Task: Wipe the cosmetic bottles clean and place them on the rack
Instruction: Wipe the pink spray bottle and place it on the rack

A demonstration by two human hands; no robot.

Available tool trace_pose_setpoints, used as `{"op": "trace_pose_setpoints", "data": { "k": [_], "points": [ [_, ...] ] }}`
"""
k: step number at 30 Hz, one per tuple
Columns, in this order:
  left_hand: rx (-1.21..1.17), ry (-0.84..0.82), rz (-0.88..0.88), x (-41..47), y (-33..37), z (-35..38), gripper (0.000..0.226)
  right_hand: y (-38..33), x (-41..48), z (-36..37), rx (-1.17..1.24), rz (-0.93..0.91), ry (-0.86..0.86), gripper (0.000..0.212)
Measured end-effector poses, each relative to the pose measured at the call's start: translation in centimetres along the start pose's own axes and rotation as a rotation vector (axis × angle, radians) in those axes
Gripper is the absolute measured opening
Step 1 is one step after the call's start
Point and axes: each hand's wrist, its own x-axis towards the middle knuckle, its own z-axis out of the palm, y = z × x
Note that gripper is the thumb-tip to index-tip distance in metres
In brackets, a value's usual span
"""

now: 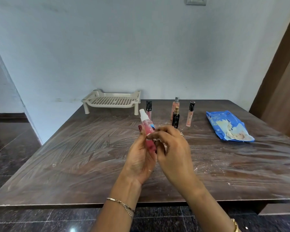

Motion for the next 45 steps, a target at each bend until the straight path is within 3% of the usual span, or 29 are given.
{"op": "trace_pose_setpoints", "data": {
  "k": [6,10,15,21,25,32,34,38,41,45],
  "points": [
    [0.007,0.113,-0.01,0.3,0.2,-0.6,0.037,0.6,-1.4,-0.4,-0.103,-0.146,-0.147,0.024],
    [0.06,0.092,0.006,0.5,1.2,-0.2,0.037,1.2,-0.9,-0.3,-0.143,-0.157,-0.061,0.025],
    [-0.005,0.116,-0.004,0.3,1.6,0.5,0.048,0.7,1.6,-1.8,-0.038,-0.091,0.112,0.024],
    [0.01,0.048,0.009,-0.1,0.3,0.8,0.034,0.3,3.4,-0.9,-0.006,-0.081,-0.023,0.027],
    [-0.103,0.061,0.027,0.1,0.1,0.5,0.036,0.3,2.3,-0.3,0.038,-0.01,0.018,0.027],
    [-0.184,0.132,-0.019,0.4,0.6,0.1,0.044,0.6,-0.6,0.3,0.019,-0.088,-0.067,0.024],
    [-0.153,0.086,-0.041,0.2,0.5,0.0,0.052,0.6,-0.2,0.2,0.048,-0.062,-0.032,0.025],
    [-0.138,-0.004,-0.077,-0.3,0.1,0.7,0.039,0.6,2.2,-0.3,0.113,0.035,0.09,0.027],
    [-0.075,0.021,-0.084,-0.2,-0.1,0.7,0.04,0.6,3.1,-0.4,0.179,0.084,0.108,0.027],
    [-0.269,0.012,-0.133,0.3,0.1,0.7,0.047,0.6,1.3,0.1,0.15,0.086,0.082,0.032]
  ]
}}
